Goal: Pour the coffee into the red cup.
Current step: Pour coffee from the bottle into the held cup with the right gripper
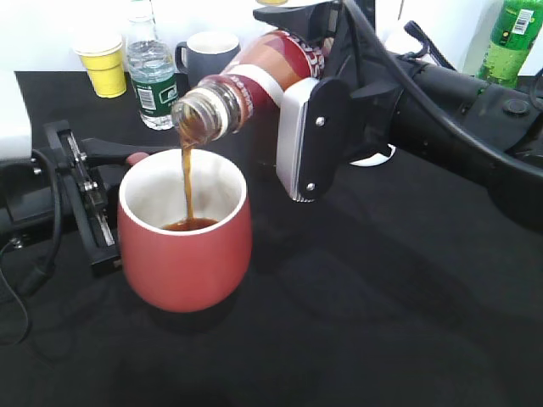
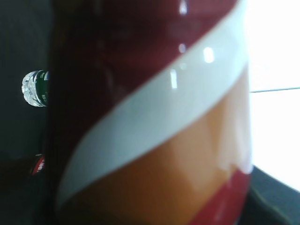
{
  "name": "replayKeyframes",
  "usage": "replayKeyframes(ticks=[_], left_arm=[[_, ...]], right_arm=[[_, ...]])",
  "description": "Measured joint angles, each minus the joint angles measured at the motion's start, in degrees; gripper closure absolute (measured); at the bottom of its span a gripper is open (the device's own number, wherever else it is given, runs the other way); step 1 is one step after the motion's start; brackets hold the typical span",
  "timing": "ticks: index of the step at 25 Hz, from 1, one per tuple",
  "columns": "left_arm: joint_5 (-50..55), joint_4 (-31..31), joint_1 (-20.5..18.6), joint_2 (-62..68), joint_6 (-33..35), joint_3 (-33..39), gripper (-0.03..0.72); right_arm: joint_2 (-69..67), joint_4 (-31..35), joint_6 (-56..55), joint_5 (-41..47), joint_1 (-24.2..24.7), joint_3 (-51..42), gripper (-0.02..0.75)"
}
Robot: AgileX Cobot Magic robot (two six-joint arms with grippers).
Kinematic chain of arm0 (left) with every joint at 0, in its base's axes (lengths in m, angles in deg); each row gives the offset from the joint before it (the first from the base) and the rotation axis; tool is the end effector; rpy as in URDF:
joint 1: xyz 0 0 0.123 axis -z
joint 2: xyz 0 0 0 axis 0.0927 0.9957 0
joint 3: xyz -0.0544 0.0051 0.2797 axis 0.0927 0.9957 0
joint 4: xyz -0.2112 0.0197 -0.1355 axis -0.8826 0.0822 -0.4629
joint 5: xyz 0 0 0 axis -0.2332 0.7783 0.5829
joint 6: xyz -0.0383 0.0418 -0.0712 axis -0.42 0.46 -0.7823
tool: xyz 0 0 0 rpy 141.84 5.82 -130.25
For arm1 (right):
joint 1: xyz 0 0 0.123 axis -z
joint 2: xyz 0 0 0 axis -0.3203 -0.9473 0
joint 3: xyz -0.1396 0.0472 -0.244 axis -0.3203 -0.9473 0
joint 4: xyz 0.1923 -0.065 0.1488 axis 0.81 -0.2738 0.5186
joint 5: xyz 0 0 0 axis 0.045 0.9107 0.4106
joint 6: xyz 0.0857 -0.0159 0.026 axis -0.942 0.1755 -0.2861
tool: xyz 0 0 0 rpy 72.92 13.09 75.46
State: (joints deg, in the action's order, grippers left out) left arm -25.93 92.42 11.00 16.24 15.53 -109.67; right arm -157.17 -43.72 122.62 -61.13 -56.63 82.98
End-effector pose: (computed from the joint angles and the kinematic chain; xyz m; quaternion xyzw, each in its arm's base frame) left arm 0.2098 -0.1287 0.1974 0.4230 0.5934 -0.3024 0.6144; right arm 0.2492 0.2155 0.2515 -0.6391 0.2908 -0.2089 0.6807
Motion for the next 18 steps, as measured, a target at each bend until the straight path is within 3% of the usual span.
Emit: replayKeyframes(ticks=[18], left_arm=[[0.05,0.1,0.0,0.0,0.0,0.0,0.627]], right_arm=[[0.0,0.0,1.57,-0.64,0.0,0.0,0.206]])
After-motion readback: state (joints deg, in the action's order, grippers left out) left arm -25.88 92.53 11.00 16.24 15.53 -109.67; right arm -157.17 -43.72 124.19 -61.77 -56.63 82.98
